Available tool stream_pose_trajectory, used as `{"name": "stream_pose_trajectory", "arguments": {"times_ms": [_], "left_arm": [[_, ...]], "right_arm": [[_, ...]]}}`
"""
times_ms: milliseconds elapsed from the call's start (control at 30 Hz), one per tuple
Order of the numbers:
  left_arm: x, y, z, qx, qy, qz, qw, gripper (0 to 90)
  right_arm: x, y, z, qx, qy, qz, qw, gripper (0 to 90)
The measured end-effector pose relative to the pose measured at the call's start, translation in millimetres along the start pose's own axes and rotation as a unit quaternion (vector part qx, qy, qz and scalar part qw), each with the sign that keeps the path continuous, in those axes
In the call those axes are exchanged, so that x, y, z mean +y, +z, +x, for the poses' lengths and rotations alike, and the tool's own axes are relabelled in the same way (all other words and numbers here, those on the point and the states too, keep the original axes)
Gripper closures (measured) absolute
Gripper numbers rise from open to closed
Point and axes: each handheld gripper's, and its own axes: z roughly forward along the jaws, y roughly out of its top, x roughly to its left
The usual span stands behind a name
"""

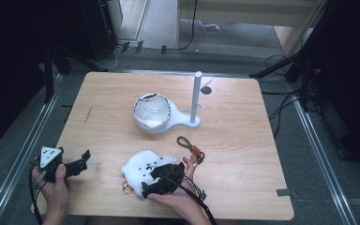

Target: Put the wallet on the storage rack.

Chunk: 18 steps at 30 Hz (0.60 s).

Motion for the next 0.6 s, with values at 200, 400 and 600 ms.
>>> {"name": "stream_pose_trajectory", "arguments": {"times_ms": [200,400,600], "left_arm": [[0.1,0.3,0.0,0.0,-0.001,0.002,1.0,0.0],[0.1,0.6,0.0,-0.001,-0.001,0.004,1.0,0.0],[0.2,0.9,0.2,-0.001,-0.002,0.006,1.0,0.0]], "right_arm": [[-4.9,6.7,2.8,0.005,-0.006,0.006,1.0,0.0],[-9.9,9.3,8.8,0.021,-0.016,0.006,0.9996,14.3],[-8.4,3.8,3.2,0.033,0.012,-0.001,0.9994,44.6]]}}
